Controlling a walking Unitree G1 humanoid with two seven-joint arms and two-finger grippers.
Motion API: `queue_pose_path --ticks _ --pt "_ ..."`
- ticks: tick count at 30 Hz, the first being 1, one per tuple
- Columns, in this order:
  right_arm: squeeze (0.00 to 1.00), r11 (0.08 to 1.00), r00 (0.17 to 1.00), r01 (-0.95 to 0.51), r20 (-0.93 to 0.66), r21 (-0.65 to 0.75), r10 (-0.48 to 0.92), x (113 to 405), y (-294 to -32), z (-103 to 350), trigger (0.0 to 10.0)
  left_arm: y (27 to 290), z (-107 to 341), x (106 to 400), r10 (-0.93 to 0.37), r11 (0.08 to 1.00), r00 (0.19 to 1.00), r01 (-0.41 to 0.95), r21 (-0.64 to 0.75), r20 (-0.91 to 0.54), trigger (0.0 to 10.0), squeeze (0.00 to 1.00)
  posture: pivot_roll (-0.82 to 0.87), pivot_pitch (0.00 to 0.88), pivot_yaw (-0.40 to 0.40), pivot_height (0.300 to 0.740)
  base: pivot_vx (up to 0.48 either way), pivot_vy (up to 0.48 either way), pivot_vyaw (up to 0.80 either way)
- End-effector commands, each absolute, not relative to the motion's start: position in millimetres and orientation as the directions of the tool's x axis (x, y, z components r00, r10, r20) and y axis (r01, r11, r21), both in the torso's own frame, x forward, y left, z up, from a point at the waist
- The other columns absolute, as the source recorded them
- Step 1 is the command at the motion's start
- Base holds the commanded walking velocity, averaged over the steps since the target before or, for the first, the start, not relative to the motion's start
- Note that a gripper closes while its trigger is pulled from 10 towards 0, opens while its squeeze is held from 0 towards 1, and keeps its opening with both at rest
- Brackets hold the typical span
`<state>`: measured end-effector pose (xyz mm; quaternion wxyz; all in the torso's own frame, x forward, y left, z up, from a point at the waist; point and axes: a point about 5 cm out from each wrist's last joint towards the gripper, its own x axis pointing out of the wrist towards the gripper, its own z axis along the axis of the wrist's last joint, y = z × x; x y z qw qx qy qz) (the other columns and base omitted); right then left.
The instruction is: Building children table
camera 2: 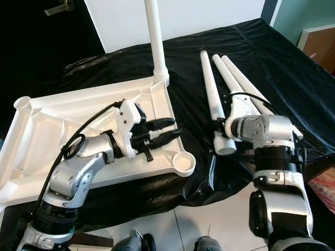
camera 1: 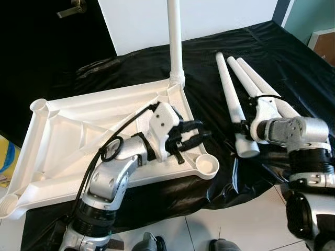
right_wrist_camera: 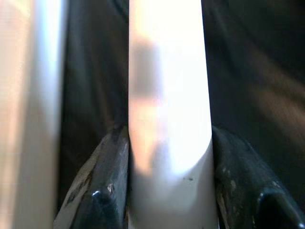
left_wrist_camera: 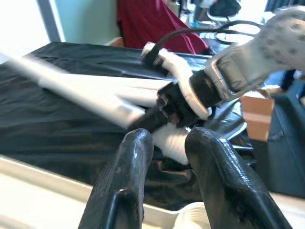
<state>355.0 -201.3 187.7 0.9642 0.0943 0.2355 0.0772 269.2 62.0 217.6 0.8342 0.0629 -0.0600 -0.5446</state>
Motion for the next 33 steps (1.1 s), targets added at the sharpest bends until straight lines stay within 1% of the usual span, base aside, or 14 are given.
queue_pose_path --ticks 1,2,5,6,7,10,12,19,20,21,22,23,28,33 --pt "0.00 0.964 0.924 -0.121 -0.329 0.236 0.196 353.1 -201.7 197.0 10.0 71.2 218.8 281.4 -0.819 0.574 0.571 0.809 0.125 0.062 10.0 0.00 -0.09 0.111 0.077 0.740 0.000 0.000 0.00" --pt "0.00 0.965 0.941 -0.117 -0.286 0.233 0.183 351.1 -202.3 199.0 10.0 73.0 220.2 284.2 -0.801 0.598 0.594 0.792 0.120 0.071 10.0 0.00 -0.09 0.109 0.078 0.740 0.000 0.000 0.00" --pt "0.00 0.965 0.955 -0.114 -0.240 0.238 0.172 348.5 -201.8 199.6 10.0 74.4 220.7 288.2 -0.785 0.620 0.616 0.777 0.108 0.068 10.0 0.00 -0.09 0.109 0.077 0.740 0.000 0.000 0.00" --pt "0.00 0.970 0.971 -0.109 -0.185 0.216 0.150 345.1 -200.7 200.1 10.0 76.3 221.5 293.1 -0.762 0.647 0.643 0.756 0.103 0.068 10.0 0.00 -0.09 0.108 0.079 0.740 0.000 0.000 0.00" --pt "0.00 0.970 0.971 -0.109 -0.185 0.216 0.150 345.1 -200.7 200.1 10.0 76.3 221.5 293.1 -0.762 0.647 0.643 0.756 0.103 0.068 10.0 0.00 -0.09 0.108 0.079 0.740 0.000 0.000 0.00" --pt "0.00 0.960 0.982 -0.132 -0.102 0.247 0.161 337.3 -191.2 197.0 10.0 80.5 224.5 305.6 -0.714 0.700 0.695 0.708 0.093 0.081 10.0 0.00 -0.09 0.104 0.084 0.740 0.000 0.000 0.00" --pt "0.00 0.942 0.986 -0.149 -0.030 0.301 0.166 333.8 -186.8 197.3 10.0 79.8 227.1 310.3 -0.708 0.706 0.698 0.700 0.109 0.106 10.0 0.00 -0.10 0.102 0.085 0.740 0.000 0.000 0.00" --pt "0.00 0.925 0.983 -0.180 0.098 0.336 0.155 328.2 -179.4 200.0 10.0 74.0 232.0 314.1 -0.735 0.678 0.664 0.728 0.106 0.139 10.0 0.00 -0.10 0.097 0.088 0.740 0.000 0.000 0.00" --pt "0.00 0.934 0.977 -0.192 0.149 0.302 0.153 325.2 -175.7 203.3 10.0 71.7 235.5 312.7 -0.767 0.636 0.619 0.768 0.073 0.168 10.0 0.11 -0.10 0.093 0.088 0.740 0.000 0.000 0.00" --pt "0.00 0.940 0.971 -0.201 0.182 0.276 0.154 322.9 -172.9 205.7 10.0 70.1 238.1 311.4 -0.788 0.603 0.585 0.796 0.052 0.190 10.0 0.11 -0.10 0.093 0.088 0.740 0.000 0.000 0.00" --pt "0.00 0.940 0.971 -0.201 0.182 0.276 0.154 322.9 -172.9 205.7 10.0 70.1 238.1 311.4 -0.788 0.603 0.585 0.796 0.052 0.190 10.0 0.11 -0.10 0.093 0.088 0.740 0.000 0.000 0.00" --pt "0.00 0.937 0.961 -0.225 0.219 0.266 0.168 319.6 -168.4 207.8 10.0 69.0 240.1 311.2 -0.795 0.588 0.570 0.809 0.031 0.205 10.0 1.00 -0.10 0.090 0.090 0.740 0.000 0.000 0.00" --pt "0.00 0.935 0.923 -0.312 0.288 0.171 0.255 309.7 -152.8 210.7 10.0 66.5 245.5 307.9 -0.823 0.533 0.519 0.846 -0.003 0.231 10.0 1.00 -0.10 0.088 0.090 0.740 0.000 0.000 0.00" --pt "0.00 0.932 0.908 -0.337 0.308 0.134 0.284 306.5 -148.0 209.6 10.0 65.7 247.4 307.0 -0.835 0.509 0.495 0.861 -0.006 0.242 10.0 1.00 -0.10 0.088 0.090 0.740 0.000 0.000 0.00"
